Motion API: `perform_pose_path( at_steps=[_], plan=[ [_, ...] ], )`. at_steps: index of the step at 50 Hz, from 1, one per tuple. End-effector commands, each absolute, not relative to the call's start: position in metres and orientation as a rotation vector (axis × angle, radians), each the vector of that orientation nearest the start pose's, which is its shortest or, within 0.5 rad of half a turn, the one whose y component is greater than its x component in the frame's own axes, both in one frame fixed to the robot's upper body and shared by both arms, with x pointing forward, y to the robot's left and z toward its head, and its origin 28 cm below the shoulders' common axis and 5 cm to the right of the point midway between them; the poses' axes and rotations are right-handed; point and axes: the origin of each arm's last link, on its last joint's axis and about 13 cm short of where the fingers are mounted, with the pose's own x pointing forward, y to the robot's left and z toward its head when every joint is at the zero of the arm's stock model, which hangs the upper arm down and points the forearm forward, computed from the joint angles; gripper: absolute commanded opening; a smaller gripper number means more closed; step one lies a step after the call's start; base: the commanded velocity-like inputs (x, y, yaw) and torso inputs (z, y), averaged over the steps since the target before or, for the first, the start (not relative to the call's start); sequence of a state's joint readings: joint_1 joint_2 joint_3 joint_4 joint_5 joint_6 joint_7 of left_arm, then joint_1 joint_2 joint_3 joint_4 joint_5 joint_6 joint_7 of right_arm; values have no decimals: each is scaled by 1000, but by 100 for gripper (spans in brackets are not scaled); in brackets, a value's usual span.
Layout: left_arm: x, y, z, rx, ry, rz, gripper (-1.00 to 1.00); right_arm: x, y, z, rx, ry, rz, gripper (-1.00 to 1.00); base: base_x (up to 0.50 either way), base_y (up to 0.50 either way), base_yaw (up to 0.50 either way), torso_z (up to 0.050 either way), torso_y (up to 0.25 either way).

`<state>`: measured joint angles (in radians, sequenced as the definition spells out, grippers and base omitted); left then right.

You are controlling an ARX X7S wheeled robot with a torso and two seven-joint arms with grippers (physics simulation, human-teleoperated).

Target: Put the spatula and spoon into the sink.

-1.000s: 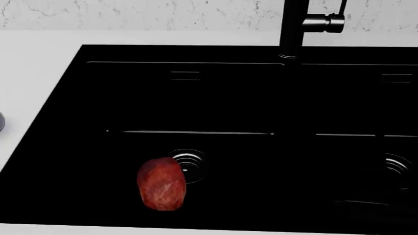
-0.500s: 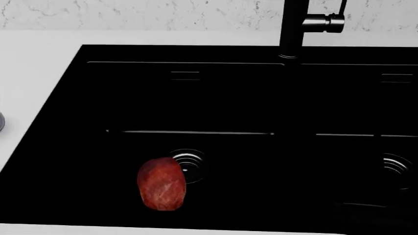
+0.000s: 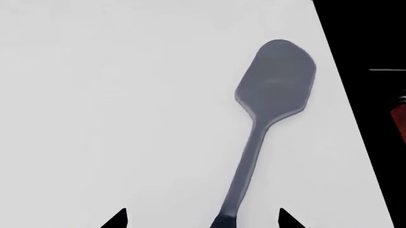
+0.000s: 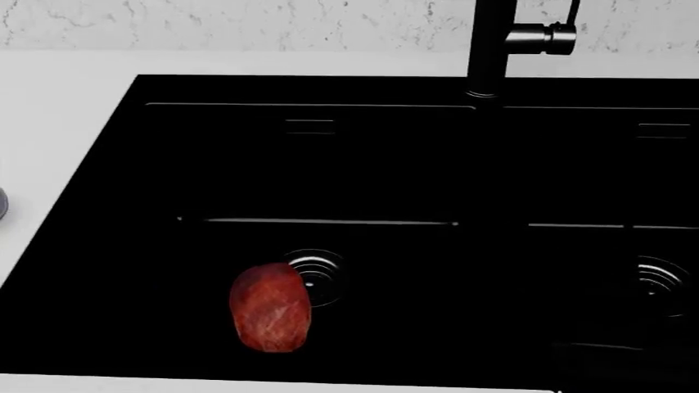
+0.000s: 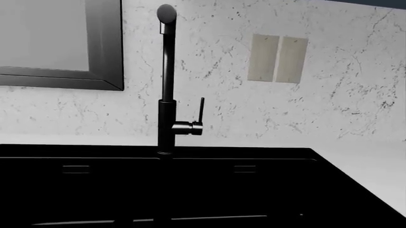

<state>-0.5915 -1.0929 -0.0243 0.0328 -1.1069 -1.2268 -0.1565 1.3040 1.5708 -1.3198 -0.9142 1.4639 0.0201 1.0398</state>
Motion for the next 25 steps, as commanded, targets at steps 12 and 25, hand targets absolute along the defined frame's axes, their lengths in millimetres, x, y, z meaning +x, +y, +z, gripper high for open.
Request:
perform_pose_path(
  at_steps=[12,25],
  plan=[
    [220,421,188,52,692,75,100,144,-173,257,-85,-99,-108,100,0,0,0,0,0],
    [217,428,163,90,858,126,100,145,-173,257,-84,-94,-110,100,2,0,-1,-1,0]
  ],
)
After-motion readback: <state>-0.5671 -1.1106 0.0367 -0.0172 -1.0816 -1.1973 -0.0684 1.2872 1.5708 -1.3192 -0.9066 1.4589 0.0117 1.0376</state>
